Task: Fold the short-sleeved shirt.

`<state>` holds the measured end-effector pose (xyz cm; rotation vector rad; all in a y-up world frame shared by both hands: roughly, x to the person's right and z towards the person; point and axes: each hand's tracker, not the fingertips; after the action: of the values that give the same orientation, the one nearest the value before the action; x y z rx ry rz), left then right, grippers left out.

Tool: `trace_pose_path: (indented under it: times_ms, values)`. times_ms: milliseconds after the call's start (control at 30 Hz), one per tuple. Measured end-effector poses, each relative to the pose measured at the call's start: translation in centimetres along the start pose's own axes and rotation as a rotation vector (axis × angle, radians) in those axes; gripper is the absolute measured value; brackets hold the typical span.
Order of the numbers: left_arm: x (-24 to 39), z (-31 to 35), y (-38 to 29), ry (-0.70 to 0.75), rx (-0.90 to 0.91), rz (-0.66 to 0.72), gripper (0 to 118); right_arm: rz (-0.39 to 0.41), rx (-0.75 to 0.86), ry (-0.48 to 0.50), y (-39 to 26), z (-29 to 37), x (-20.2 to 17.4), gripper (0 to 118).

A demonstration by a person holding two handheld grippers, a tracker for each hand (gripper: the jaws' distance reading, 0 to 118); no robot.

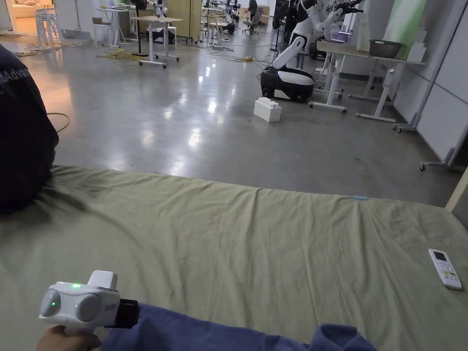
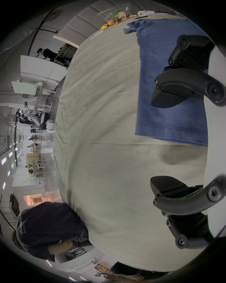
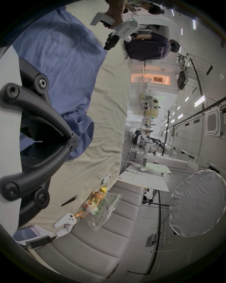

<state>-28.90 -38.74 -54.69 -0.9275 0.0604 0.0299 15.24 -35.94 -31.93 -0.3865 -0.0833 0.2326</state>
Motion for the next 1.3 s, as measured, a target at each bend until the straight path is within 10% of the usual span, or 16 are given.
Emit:
trace_pose_path:
  times_ms: [300,500,667,800,1167,1300]
  values:
    - [1.0,-2.9,-0.2,0.091,0.045,-0.117,86,-0.004,-0.099,-0.015,-2.8,-0.3,1.0,0]
    - [1.4,-0.9,-0.8,-0.013,0.077,-0.031,12,-0.008,-0.11,-0.031,-2.4,-1.2,1.6,0]
    - [0.8,-0.9,-0.7,-0.014,0.07,-0.084,6,-0.087,-0.199,-0.002,-1.5,-6.1,3.8,2]
    - [0.0,1.4,-1.2,-0.044,0.152,-0.082,5,-0.061,-0.348,0.041,-0.7,-12.4,5.9,66]
    - [-2.0,4.1,-4.1,-0.042,0.189,-0.055,5,-0.031,-0.581,0.087,0.8,-23.0,6.1,72]
    - [-2.1,4.5,-5.3,-0.04,0.191,-0.032,5,-0.074,-0.592,0.102,0.7,-23.3,6.5,37]
